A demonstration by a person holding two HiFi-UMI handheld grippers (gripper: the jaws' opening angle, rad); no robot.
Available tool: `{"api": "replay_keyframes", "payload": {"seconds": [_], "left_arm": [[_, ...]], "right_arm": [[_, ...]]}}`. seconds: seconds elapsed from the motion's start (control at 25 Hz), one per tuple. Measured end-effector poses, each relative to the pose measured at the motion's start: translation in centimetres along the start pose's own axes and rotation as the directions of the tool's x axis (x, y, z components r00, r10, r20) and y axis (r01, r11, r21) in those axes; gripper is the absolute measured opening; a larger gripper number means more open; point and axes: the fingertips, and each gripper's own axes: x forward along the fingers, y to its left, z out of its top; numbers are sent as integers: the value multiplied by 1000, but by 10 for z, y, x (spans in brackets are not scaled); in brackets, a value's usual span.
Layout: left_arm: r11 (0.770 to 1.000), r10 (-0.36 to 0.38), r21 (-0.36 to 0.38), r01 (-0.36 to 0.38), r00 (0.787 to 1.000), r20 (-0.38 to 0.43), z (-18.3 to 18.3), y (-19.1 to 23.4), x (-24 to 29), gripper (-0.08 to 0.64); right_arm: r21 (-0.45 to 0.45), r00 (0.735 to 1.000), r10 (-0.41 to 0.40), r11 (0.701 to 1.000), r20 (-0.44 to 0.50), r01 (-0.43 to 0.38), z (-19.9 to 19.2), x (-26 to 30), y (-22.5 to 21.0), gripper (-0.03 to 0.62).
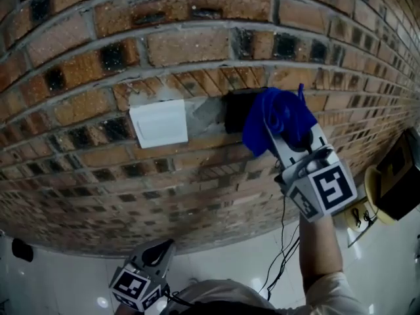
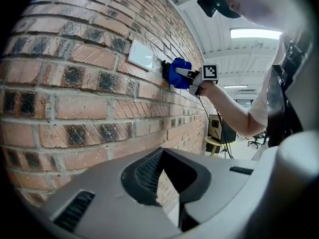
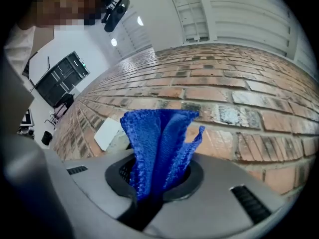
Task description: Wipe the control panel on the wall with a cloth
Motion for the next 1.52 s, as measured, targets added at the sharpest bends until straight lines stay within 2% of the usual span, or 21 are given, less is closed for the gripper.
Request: {"api": "replay_keyframes", "payload": {"seconds": [0.28,0.44,0.56,0.72,0.88,1.0,1.2,1.52], "left_arm": [[1000,10,22,-10,1000,1,4,-14,12,2],[1000,21,17,-21,1000,3,4,-15,12,2],[999,29,15,-29,1000,0,1,-14,9,2],[999,36,8,-36,999,1,1,-12,6,1],[999,46,14,-46,999,4,2,-9,2,2],[998,57,8,-57,998,8,2,-6,-3,1],[998,67,3,-67,998,6,2,-3,-4,2],[999,46,13,-46,999,-9,3,-9,10,2]], "right_arm": [[-42,991,-120,992,-54,118,-32,-28,-64,89],[-8,992,-113,994,-50,112,-39,-31,-74,92],[-42,996,-91,995,-14,91,-16,-36,-52,89],[-24,999,32,999,41,-31,13,-23,5,89],[-31,990,133,991,39,-131,17,2,55,89],[-41,989,148,988,31,-146,17,20,66,89],[-18,995,96,995,34,-95,14,22,46,89],[-64,998,-54,996,23,55,-5,-17,-35,89]]}}
